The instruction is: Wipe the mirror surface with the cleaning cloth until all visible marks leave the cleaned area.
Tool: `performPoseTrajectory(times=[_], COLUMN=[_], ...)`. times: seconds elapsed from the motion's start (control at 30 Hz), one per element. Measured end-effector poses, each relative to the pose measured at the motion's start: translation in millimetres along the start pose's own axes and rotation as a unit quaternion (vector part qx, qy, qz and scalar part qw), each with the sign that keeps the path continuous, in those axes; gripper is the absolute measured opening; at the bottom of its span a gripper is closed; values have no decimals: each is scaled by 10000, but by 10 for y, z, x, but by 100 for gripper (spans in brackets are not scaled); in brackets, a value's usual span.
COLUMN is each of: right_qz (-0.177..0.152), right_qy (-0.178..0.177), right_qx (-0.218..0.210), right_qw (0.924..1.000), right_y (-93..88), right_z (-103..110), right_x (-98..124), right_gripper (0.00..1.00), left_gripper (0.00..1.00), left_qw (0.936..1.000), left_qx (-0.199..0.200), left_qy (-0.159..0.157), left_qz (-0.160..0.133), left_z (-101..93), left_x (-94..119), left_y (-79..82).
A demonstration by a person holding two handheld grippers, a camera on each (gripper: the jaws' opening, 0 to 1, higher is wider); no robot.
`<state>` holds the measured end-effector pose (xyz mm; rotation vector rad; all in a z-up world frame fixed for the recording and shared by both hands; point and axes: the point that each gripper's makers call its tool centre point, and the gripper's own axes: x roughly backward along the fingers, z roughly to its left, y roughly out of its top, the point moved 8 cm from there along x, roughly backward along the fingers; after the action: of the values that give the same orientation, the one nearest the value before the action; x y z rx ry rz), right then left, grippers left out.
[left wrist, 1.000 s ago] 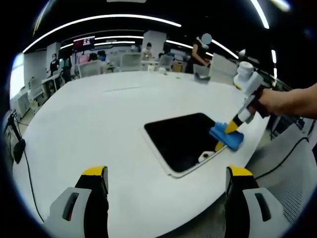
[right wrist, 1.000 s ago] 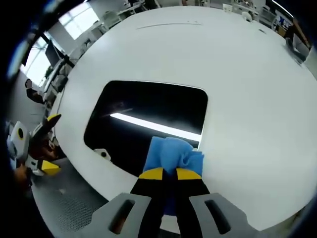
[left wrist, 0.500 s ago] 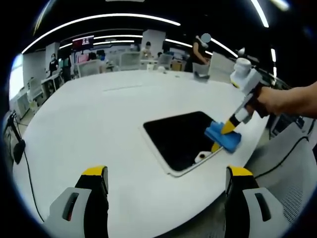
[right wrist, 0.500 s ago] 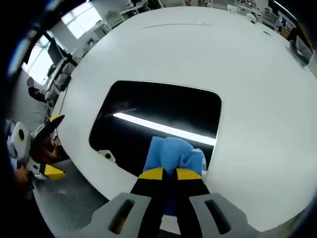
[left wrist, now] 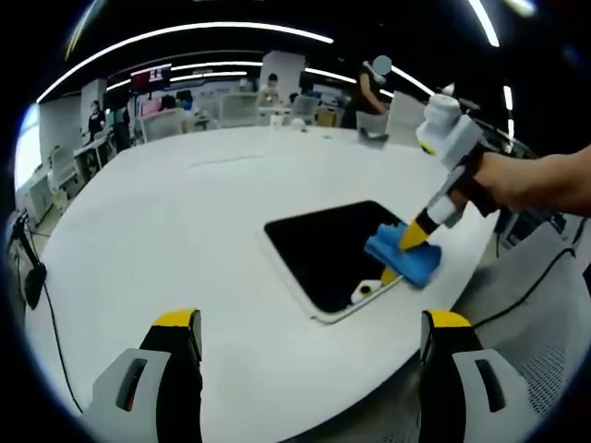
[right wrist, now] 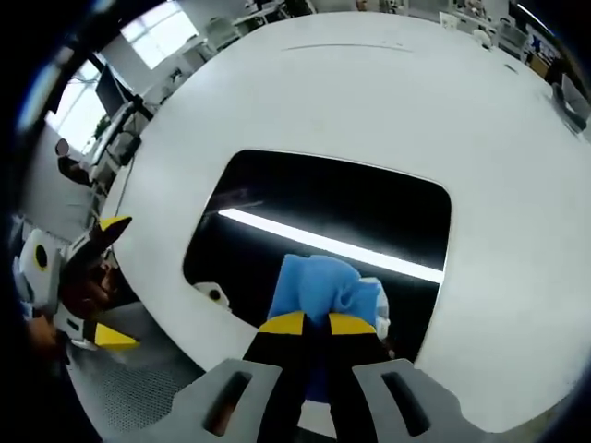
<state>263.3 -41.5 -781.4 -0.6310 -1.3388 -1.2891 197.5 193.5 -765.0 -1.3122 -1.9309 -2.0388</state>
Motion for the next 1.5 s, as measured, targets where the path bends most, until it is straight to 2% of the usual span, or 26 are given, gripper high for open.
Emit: performPoseTrajectory(times=[0.43, 0.5, 1.5], right_qz=[4, 11, 51], right_qy=[173, 209, 434], right_qx=[33, 57, 203], right_qw=[9998, 9998, 9988], right_y=[105, 121, 297], right_z=[281, 327, 726], right_x=[-103, -121, -293], right_gripper=[1, 1, 1], left_gripper=[99, 99, 99], left_qw=[10000, 9999, 9998], left_qx=[-49, -111, -21], left_qy=[-53, -22, -175], left_qz=[68, -20, -47], left_z=[-16, -15, -36], left_x=[2, 11, -5], left_y=[-3, 15, 10])
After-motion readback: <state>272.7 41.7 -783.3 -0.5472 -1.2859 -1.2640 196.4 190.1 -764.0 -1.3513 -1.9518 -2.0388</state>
